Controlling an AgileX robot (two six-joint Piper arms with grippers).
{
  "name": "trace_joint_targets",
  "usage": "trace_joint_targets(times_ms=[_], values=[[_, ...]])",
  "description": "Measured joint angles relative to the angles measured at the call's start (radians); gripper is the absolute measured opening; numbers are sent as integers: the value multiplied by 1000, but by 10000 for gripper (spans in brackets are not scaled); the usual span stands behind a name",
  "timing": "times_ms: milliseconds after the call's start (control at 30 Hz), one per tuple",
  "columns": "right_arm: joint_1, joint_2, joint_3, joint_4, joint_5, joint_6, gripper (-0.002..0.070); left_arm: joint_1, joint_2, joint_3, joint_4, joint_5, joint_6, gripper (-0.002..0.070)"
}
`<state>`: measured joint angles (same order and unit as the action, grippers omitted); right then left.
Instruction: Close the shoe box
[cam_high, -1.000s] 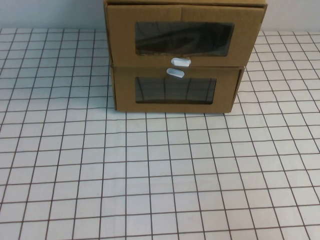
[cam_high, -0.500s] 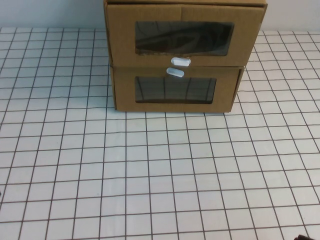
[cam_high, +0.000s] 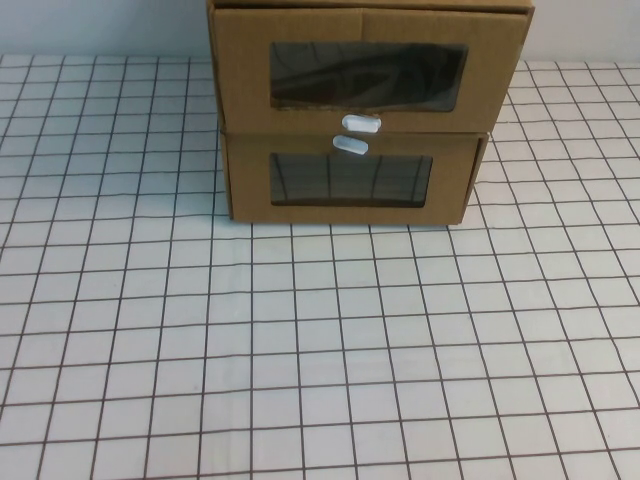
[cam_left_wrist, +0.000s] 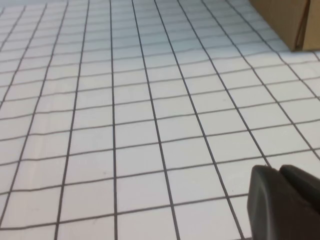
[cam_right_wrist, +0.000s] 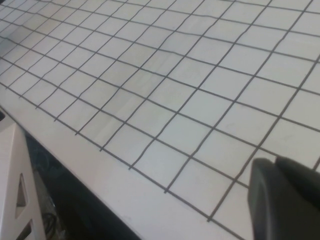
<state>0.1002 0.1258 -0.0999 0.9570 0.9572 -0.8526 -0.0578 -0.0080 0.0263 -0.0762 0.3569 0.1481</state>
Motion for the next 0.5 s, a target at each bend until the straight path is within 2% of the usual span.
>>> trace_joint_targets(times_ms=[500], values=[[0,0,0,0,25,0,-14,1,0,0,2,21,-1,-5]])
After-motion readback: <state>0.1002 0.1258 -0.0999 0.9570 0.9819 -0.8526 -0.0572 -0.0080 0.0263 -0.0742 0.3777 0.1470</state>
